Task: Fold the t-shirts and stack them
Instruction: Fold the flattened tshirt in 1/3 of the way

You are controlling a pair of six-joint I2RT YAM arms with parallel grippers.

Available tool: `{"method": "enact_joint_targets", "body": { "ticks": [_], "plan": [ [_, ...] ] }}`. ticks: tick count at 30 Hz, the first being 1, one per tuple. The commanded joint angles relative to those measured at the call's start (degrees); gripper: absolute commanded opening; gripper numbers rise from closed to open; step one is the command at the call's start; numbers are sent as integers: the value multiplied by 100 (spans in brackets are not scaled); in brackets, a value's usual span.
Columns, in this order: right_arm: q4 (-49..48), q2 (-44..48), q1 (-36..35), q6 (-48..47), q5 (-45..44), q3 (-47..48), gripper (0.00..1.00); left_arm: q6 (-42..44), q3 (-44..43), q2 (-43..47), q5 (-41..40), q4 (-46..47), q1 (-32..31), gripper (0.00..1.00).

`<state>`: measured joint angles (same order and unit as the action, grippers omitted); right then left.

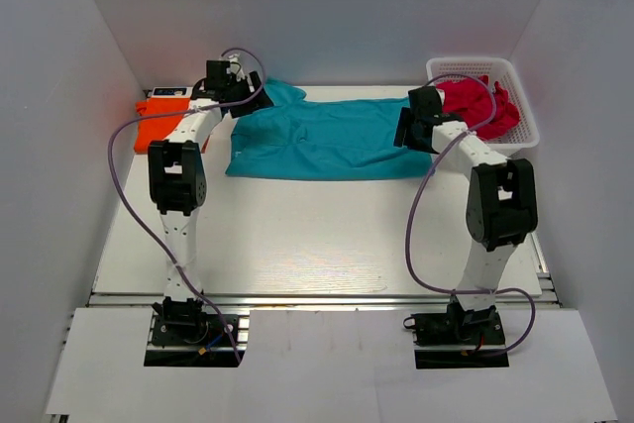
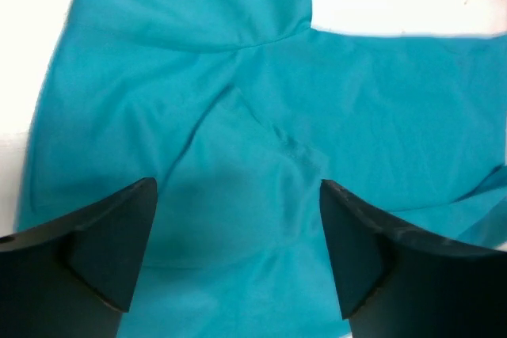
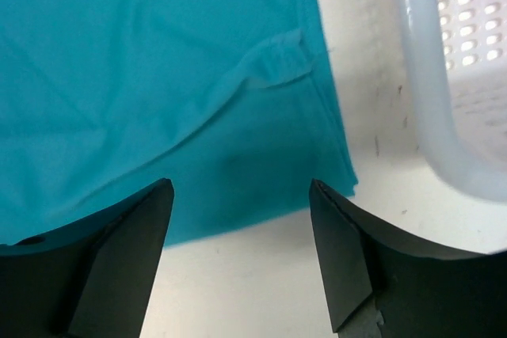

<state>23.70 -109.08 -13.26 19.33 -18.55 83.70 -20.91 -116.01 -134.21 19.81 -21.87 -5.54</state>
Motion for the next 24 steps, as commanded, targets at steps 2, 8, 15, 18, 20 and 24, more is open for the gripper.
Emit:
{"method": "enact_joint_targets", "body": {
  "ticks": [2,8,15,18,20,24],
  "plan": [
    [-576,756,-45,-394,843,-451,85,-54,542,834,-109,41,9,100],
    [-876,599,-54,-465,1388,-680,90,-107,2089,1722,320,533,-96,100],
    [-1105,-192,-89,-325,2601,-92,90,-159,3145,1890,699,772,-96,100],
    [-1227,-561,-89,-71,2821,172,90,-159,3338,1890,699,640,-96,100],
    [-1341,-824,-72,70,2813,313,90,-159,3470,1890,699,640,-96,100],
    [-1474,-1159,-28,395,2446,637,90,-159,3786,1890,699,579,26,100]
  ]
}}
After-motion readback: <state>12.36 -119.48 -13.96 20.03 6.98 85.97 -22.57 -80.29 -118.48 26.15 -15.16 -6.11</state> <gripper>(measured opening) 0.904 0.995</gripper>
